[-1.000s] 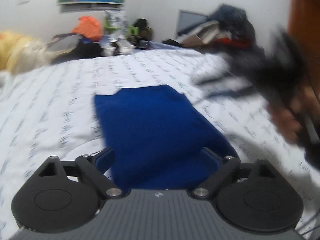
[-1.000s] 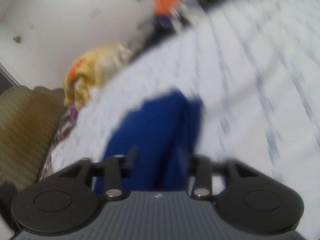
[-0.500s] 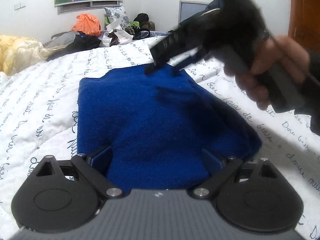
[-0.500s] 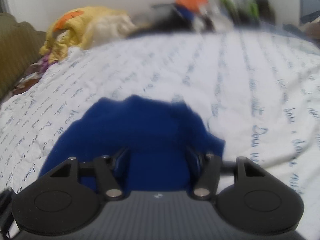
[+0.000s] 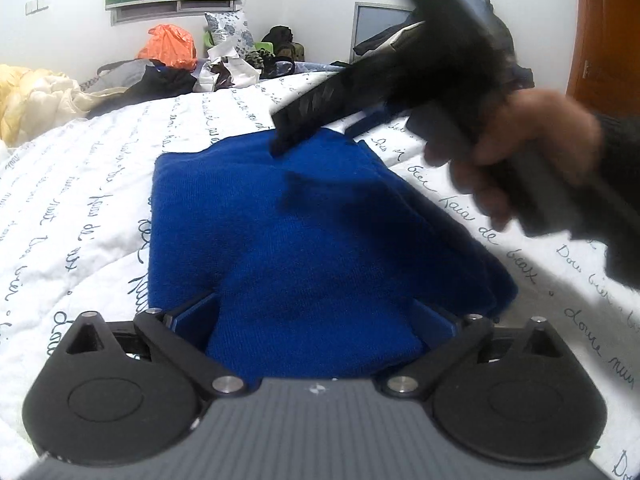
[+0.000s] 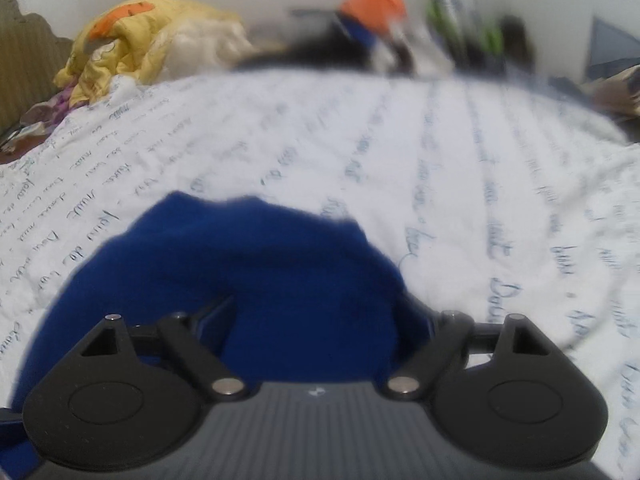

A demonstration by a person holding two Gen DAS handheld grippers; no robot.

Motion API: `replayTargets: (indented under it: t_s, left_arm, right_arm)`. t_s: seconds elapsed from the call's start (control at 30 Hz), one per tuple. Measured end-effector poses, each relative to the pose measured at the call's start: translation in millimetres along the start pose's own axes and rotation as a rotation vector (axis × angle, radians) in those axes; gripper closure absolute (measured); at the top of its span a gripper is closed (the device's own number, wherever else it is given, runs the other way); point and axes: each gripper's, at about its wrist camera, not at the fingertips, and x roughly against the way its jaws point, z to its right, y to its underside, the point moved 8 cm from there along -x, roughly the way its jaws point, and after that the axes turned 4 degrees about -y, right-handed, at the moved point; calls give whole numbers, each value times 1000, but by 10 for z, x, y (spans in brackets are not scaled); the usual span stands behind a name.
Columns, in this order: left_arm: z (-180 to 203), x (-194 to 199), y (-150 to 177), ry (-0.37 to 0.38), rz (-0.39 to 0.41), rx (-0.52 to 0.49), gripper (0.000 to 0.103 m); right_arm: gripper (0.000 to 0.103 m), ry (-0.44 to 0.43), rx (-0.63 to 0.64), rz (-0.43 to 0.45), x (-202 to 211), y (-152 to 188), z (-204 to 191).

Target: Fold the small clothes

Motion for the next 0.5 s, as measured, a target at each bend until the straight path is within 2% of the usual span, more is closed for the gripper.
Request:
replayTargets:
  t_s: [0.07, 0.1, 0.13, 0.17, 0.2, 0.23, 0.3, 0.33, 0.4, 0.47, 0.5]
  left_arm:
    - [3, 2, 0, -1, 0, -2, 1]
    - [4, 1, 2, -2, 0, -5, 1]
    - [7, 5, 2, -2, 1, -8, 1]
    - [7, 28, 4, -9, 7, -11, 5]
    - [2, 91, 12, -29, 22, -21, 8]
    - [3, 190, 33, -55, 36, -41, 13]
    - [-14, 447, 119, -86, 86, -78, 11]
    - [-40, 553, 174, -107, 104, -94, 8]
    - [-144, 658, 279, -184, 102, -118, 10]
    - [-252, 681, 324, -224, 75, -108, 22]
    - [-288, 674, 327, -236, 63, -107, 23]
  right_arm:
    - [15, -63, 28, 53, 184, 25, -175]
    - [15, -82, 54, 31, 160, 97, -224]
    - [15, -73, 88, -35, 20, 231, -214]
    - [10, -78, 89, -47, -105, 336, -121]
    - [10, -116, 51, -7, -84, 348, -24]
    - [10, -112, 18, -13, -28, 320, 35]
    - [9, -39, -75, -39, 174, 273, 122]
    - [9, -76, -87, -17, 312, 265, 114]
    - [9, -130, -92, 23, 560, 276, 99]
    - [9, -154, -111, 31, 724, 304, 87]
    - [9, -186, -127, 34, 799, 341, 66]
